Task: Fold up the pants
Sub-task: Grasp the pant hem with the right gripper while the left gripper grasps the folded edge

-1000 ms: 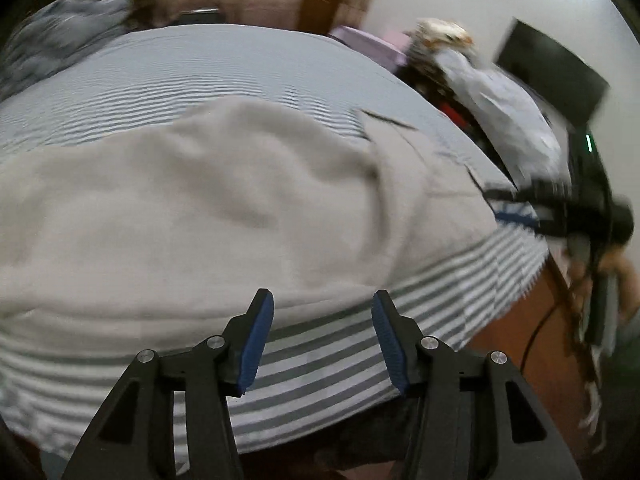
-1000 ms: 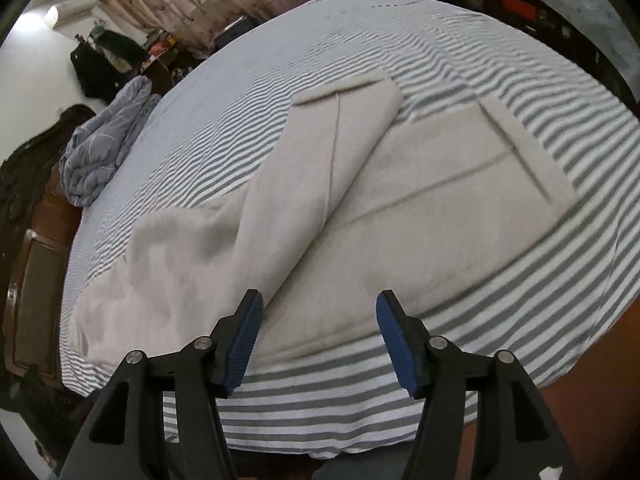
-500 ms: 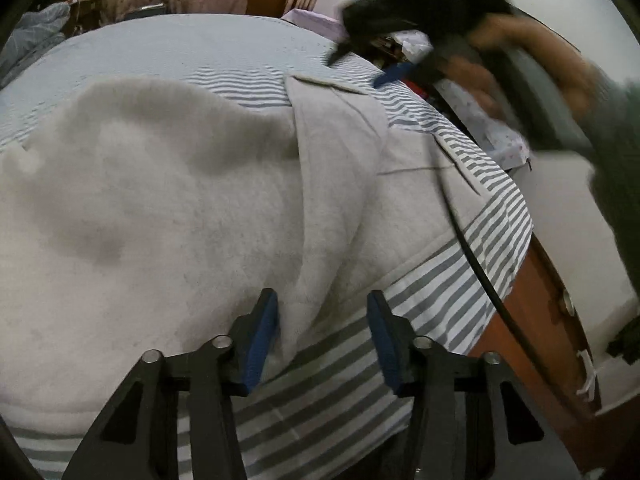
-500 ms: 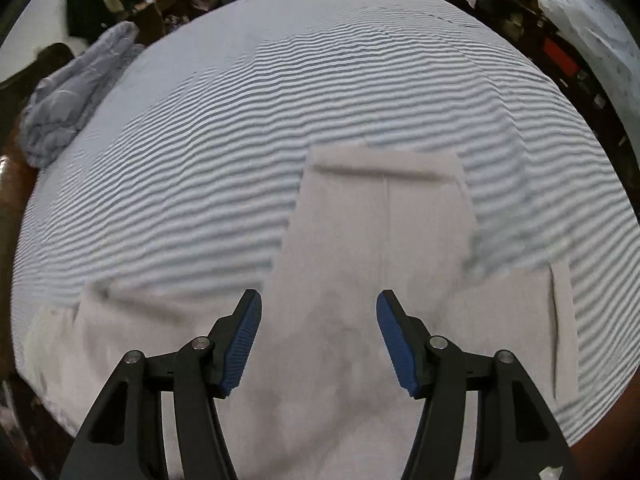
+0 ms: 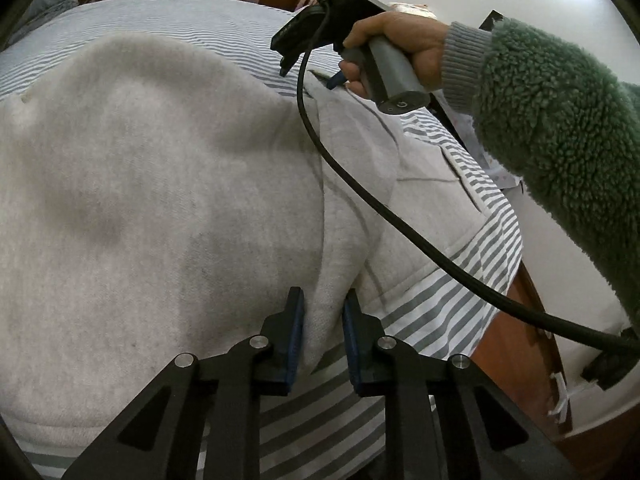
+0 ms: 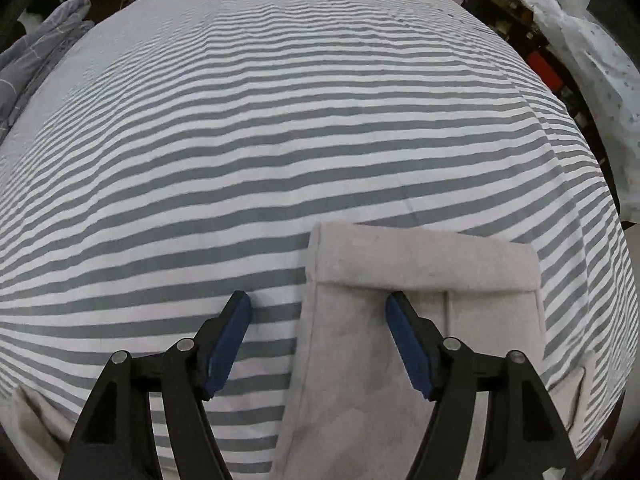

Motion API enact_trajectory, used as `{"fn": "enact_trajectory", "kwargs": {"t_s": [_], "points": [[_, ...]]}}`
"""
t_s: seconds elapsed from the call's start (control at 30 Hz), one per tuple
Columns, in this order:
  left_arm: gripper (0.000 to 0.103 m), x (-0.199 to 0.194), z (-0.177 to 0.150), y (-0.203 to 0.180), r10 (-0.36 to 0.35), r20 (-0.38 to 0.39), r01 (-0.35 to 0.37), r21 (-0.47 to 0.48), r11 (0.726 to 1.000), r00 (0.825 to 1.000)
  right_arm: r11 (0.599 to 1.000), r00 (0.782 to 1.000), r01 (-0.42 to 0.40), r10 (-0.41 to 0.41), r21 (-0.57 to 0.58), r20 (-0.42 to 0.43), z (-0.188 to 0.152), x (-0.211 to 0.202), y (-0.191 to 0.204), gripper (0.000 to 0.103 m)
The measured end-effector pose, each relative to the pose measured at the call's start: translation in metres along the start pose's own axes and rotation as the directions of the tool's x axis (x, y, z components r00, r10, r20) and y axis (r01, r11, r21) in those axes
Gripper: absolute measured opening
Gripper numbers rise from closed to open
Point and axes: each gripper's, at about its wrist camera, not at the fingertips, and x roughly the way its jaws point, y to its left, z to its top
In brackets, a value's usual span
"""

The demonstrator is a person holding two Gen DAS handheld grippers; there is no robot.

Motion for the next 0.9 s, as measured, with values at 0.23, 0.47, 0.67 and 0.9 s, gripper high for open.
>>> {"fn": "enact_trajectory", "kwargs": {"t_s": [0.23, 0.47, 0.67, 0.9], "points": [[0.019, 0.002, -0.004, -0.002, 0.021, 0.012, -0.021, -0.02, 1.0, 1.0, 0.995, 0.997, -0.051, 0.047, 0.084, 0.055, 0.0, -0.022, -0.032, 0.007], [0.016, -0.001, -0.007, -0.01, 0.067, 0.026, -0.067, -0.009, 0.998, 0.997, 0.965, 0.965, -0.155, 0.102, 0.209, 0.241, -0.041, -0.115, -0.127, 0.007], [0.015, 0.001, -0.012, -0.031, 0.114, 0.051, -0.115, 0.026, 0.993, 0.992, 0.91, 0.944, -0.228, 0.119, 0.346, 0.308, -0.118, -0.161, -0.219, 0.006], [0.015, 0.0, -0.016, -0.044, 0.176, 0.054, -0.18, 0.07, 0.981, 0.983, 0.831, 0.946, -0.272, 0.14, 0.486, 0.291, -0.193, -0.137, -0.275, 0.006]]}}
